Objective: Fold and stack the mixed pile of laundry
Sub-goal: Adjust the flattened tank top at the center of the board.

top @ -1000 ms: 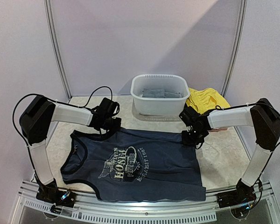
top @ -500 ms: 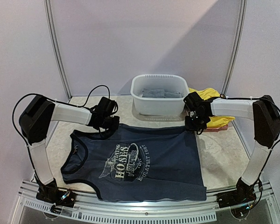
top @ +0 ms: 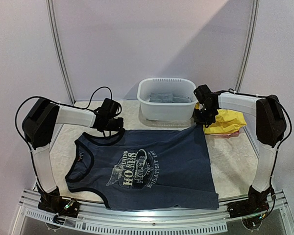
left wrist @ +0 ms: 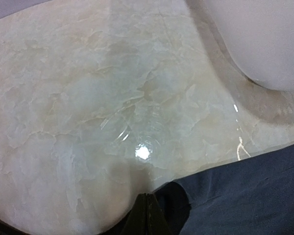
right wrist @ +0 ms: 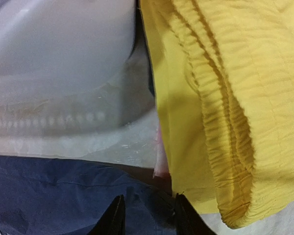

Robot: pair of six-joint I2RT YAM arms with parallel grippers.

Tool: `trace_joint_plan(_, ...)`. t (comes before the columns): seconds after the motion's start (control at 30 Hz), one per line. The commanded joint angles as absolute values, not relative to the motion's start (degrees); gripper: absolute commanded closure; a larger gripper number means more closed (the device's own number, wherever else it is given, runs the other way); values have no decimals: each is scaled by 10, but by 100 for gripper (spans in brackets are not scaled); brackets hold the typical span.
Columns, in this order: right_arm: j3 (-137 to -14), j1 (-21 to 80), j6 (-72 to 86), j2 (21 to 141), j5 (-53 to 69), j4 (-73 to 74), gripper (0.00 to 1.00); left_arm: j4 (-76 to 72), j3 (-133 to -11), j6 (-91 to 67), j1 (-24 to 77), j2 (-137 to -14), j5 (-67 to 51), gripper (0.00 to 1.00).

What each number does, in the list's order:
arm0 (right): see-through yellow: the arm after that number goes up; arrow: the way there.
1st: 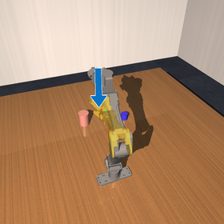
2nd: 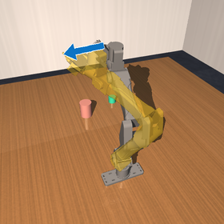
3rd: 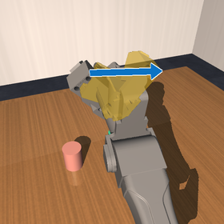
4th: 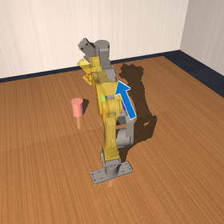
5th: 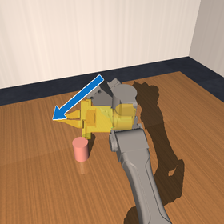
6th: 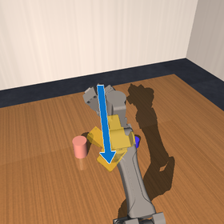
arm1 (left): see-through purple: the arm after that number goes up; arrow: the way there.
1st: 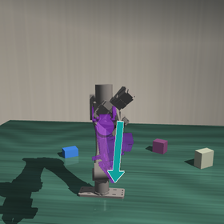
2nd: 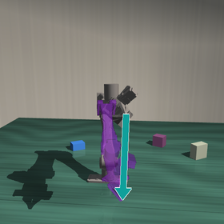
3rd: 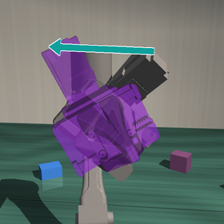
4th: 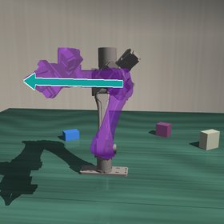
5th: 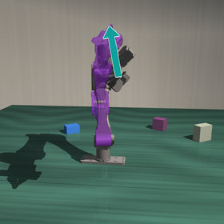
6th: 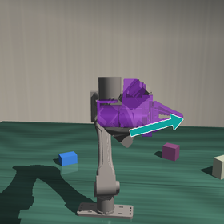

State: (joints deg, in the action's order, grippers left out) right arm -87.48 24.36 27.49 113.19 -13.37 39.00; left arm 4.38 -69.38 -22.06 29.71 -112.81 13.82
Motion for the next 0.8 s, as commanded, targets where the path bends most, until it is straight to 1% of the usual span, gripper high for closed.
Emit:
trace_joint_plan(0.0, -894, 242, 271, 1137, -100, 401, 58, 57, -704, -232, 291, -1128, 155, 100)
trace_joint_plan(0.03, -893, 242, 272, 1129, -97, 401, 54, 58, -703, -231, 294, -1122, 158, 99)
trace_joint_plan(0.07, -893, 242, 271, 1122, -96, 403, 51, 59, -703, -228, 297, -1118, 159, 95)
trace_joint_plan(0.13, -891, 243, 271, 1109, -93, 410, 49, 60, -699, -220, 305, -1105, 163, 87)
trace_joint_plan(0.17, -887, 243, 271, 1103, -91, 412, 48, 61, -698, -216, 310, -1099, 165, 84)
trace_joint_plan(0.33, -858, 264, 273, 1060, -81, 408, 47, 59, -694, -206, 325, -1086, 127, 82)
trace_joint_plan(0.37, -852, 271, 272, 1051, -77, 405, 47, 65, -701, -206, 326, -1093, 120, 77)
trace_joint_plan(0.4, -843, 278, 271, 1043, -64, 395, 46, 70, -703, -208, 328, -1101, 127, 65)
trace_joint_plan(0.43, -830, 284, 269, 1037, -49, 385, 47, 66, -701, -210, 328, -1106, 136, 54)
trace_joint_plan(0.47, -815, 288, 268, 1023, -34, 371, 47, 62, -698, -210, 327, -1110, 138, 48)
trace_joint_plan(0.5, -796, 292, 267, 1012, -20, 356, 46, 61, -700, -208, 326, -1118, 138, 46)
trace_joint_plan(0.57, -760, 295, 274, 981, -7, 331, 46, 69, -713, -203, 323, -1136, 133, 46)
trace_joint_plan(0.63, -726, 297, 277, 957, 20, 311, 46, 73, -726, -196, 321, -1153, 127, 48)
trace_joint_plan(0.77, -669, 298, 282, 913, 36, 290, 46, 79, -748, -196, 314, -1185, 107, 60)
